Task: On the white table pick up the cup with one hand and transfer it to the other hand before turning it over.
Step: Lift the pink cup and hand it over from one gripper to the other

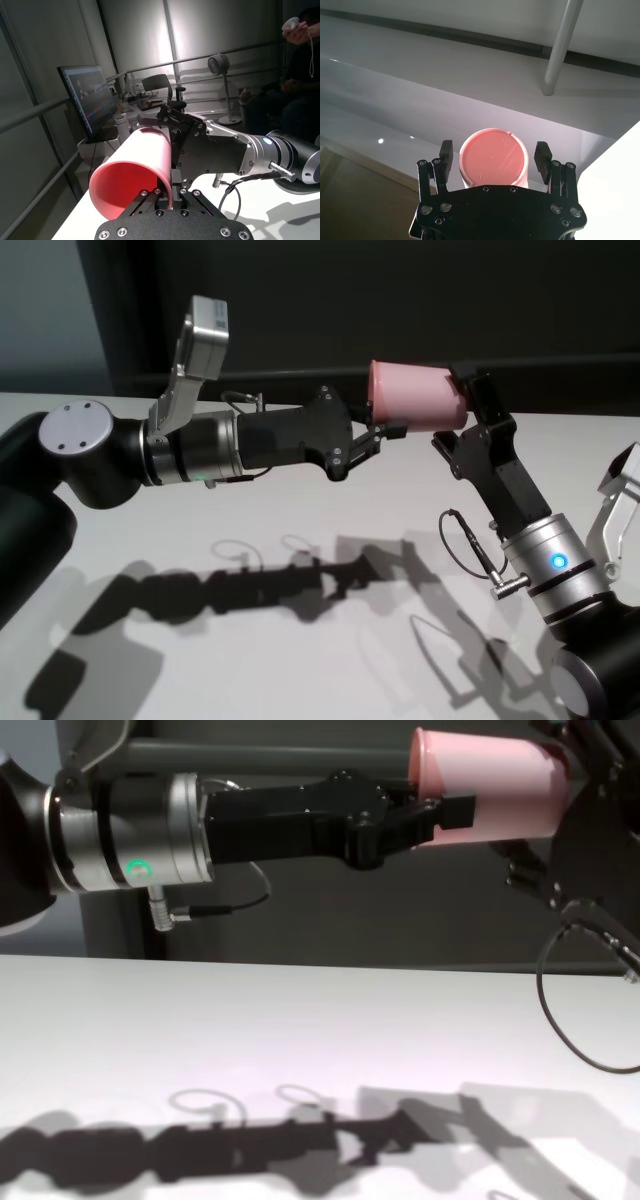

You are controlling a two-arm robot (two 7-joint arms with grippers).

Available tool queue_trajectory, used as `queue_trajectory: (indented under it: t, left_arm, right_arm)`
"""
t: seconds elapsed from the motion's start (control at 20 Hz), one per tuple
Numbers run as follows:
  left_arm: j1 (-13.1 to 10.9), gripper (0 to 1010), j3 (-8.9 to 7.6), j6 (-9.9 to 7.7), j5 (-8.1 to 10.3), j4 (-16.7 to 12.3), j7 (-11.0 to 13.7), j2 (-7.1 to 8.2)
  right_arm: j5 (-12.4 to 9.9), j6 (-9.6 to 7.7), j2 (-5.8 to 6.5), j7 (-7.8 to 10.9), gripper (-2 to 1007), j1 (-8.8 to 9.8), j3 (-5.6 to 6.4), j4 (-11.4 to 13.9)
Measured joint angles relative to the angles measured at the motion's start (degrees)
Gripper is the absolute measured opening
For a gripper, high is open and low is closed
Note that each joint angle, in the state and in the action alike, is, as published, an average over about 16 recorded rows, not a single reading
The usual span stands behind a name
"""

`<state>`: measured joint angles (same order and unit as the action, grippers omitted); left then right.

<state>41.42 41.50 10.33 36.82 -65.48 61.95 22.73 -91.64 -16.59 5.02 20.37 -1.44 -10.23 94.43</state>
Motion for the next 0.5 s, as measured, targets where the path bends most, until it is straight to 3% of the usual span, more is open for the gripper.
queue_trajectory:
  t: [0.5]
  left_arm:
    - [0.0,50,0.0,0.0,0.0,0.0,0.0,0.0]
  right_arm:
    - [0.0,-0.04,-0.1,-0.06,836,0.0,0.09,0.0]
